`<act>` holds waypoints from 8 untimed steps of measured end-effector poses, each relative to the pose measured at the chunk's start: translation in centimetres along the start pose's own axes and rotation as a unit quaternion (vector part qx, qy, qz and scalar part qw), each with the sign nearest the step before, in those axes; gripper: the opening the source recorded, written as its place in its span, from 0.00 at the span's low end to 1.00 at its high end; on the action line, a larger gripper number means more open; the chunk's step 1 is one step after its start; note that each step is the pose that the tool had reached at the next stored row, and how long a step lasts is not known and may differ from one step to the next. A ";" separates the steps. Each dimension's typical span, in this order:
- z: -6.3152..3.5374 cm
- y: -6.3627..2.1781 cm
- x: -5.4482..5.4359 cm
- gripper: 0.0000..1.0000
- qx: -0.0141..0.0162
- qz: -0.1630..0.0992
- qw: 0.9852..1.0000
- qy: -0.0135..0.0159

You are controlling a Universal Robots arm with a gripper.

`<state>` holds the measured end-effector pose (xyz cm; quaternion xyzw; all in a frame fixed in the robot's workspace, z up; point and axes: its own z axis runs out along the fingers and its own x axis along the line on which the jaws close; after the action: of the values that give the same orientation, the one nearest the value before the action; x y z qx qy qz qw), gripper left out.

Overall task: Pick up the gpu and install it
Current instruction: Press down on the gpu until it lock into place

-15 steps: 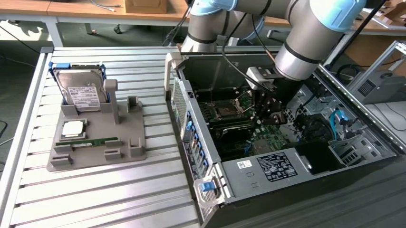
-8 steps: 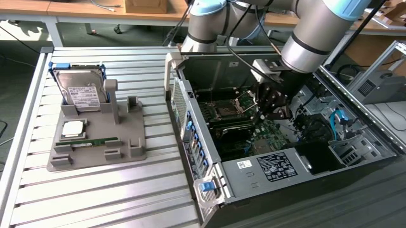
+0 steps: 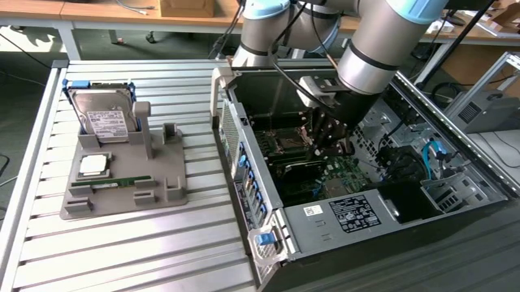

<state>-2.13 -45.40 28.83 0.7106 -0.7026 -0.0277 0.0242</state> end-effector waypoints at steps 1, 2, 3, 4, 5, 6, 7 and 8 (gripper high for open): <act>0.08 0.45 0.0 0.10 0.000 0.000 1.000 0.000; 0.16 0.88 0.0 0.10 0.000 0.000 1.000 0.000; 0.26 1.33 0.0 0.10 0.000 0.000 1.000 0.000; 0.36 1.81 0.0 0.10 0.000 0.000 1.000 0.000; 0.50 2.34 0.0 0.10 0.000 0.000 1.000 0.000; 0.62 2.82 0.0 0.10 0.000 0.000 1.000 0.000; 0.75 3.39 0.0 0.10 0.000 0.000 1.000 0.000; 0.91 4.13 0.0 0.10 0.000 0.000 1.000 0.000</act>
<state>-6.31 -45.40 28.23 0.7106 -0.7026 -0.0277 0.0242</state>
